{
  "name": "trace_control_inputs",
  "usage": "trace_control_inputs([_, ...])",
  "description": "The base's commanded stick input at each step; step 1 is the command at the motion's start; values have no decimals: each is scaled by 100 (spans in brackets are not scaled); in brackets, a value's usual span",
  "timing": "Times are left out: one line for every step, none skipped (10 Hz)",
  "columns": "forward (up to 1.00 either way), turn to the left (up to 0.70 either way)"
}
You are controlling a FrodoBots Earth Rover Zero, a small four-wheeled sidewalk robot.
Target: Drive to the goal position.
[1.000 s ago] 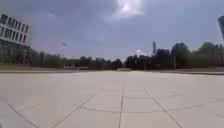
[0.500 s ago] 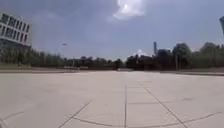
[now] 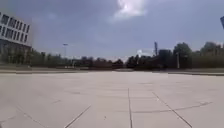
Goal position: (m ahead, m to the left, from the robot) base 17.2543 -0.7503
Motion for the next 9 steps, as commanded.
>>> trace_control_inputs([70, 0])
trace_control_inputs([70, 0])
trace_control_inputs([70, 0])
trace_control_inputs([70, 0])
trace_control_inputs([70, 0])
trace_control_inputs([70, 0])
trace_control_inputs([70, 0])
trace_control_inputs([70, 0])
trace_control_inputs([70, 0])
